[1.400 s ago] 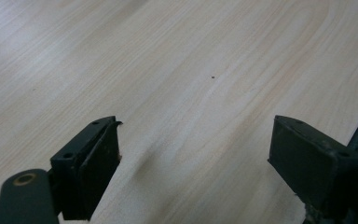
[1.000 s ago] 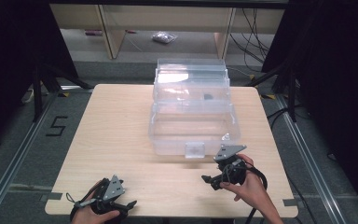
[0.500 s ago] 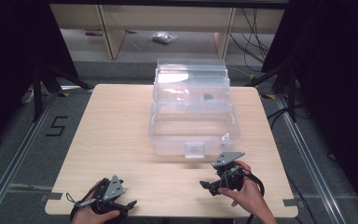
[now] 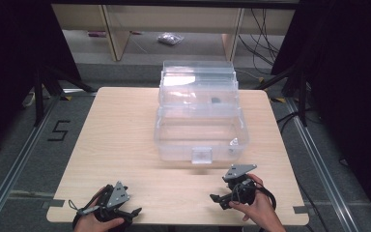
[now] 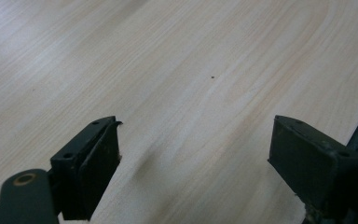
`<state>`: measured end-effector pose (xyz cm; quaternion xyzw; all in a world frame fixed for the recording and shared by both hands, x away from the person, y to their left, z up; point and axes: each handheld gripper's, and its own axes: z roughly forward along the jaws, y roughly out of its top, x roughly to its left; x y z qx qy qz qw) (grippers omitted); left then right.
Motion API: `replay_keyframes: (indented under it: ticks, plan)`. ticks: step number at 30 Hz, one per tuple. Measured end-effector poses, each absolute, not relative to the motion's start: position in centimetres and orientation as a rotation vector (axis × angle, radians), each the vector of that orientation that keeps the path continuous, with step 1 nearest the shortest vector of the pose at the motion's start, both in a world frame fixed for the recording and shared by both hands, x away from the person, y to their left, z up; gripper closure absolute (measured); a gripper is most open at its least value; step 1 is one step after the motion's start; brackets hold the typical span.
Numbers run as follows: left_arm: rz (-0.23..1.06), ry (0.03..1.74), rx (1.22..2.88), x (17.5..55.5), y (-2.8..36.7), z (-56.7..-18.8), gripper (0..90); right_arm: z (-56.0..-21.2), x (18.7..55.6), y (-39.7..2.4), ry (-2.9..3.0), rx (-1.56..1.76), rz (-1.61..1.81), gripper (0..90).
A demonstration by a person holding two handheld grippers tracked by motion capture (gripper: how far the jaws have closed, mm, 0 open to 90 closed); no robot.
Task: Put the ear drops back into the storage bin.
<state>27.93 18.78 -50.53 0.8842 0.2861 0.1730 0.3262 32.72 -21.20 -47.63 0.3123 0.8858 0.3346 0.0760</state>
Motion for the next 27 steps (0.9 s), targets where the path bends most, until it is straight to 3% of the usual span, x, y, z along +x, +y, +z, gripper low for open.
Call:
replay_keyframes:
  ticks: [27]
  plan:
    - [0.440, 0.744, 2.343, 27.9, 18.8, -50.5, 15.6, -48.6, 30.4, -23.5, 2.594, 1.050, 1.021, 16.9]
